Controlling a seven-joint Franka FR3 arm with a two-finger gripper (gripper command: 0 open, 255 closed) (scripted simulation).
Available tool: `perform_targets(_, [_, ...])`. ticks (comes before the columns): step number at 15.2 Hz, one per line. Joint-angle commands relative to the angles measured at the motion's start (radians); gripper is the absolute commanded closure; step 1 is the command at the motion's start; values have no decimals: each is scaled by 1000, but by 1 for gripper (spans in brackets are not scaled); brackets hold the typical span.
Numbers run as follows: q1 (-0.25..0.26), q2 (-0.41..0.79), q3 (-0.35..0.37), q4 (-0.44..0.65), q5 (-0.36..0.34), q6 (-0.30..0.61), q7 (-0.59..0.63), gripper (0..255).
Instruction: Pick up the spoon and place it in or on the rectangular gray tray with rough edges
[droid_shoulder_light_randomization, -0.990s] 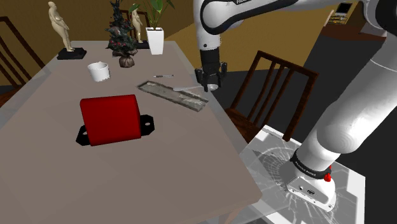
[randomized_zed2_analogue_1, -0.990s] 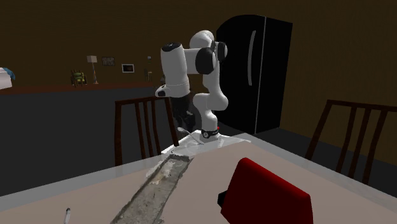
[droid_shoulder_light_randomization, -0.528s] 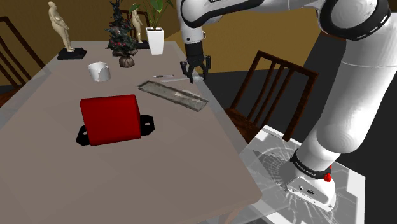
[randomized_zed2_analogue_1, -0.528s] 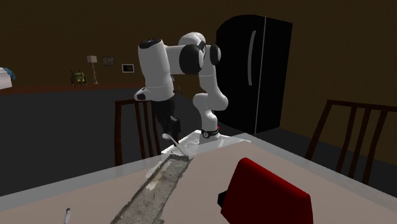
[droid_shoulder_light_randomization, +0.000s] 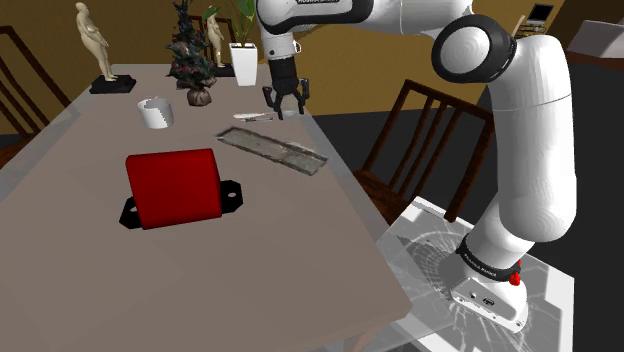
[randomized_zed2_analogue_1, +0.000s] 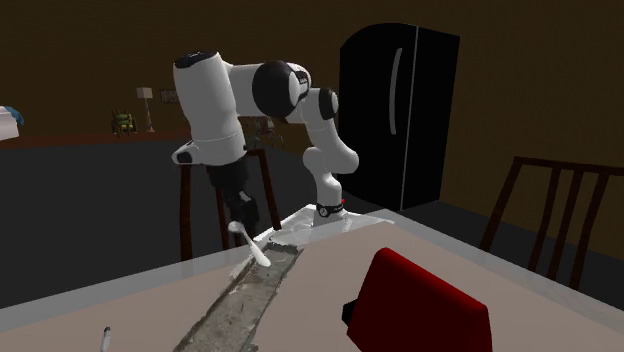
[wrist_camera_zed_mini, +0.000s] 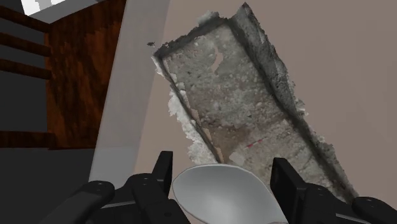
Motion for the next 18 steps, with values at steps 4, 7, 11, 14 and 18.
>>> perform_targets(4, [-5,11,-2,-49,-2,60,-2,255])
perform_targets(7, [-7,11,-3,-88,-3,99,-1,255])
perform_targets(11, [-10,17,-4,-134,-4,150,0,255])
perform_targets(14, [-11,22,-5,-160,-5,181,1,255])
perform_targets(18, [-11,22,-5,-159,-5,181,1,255])
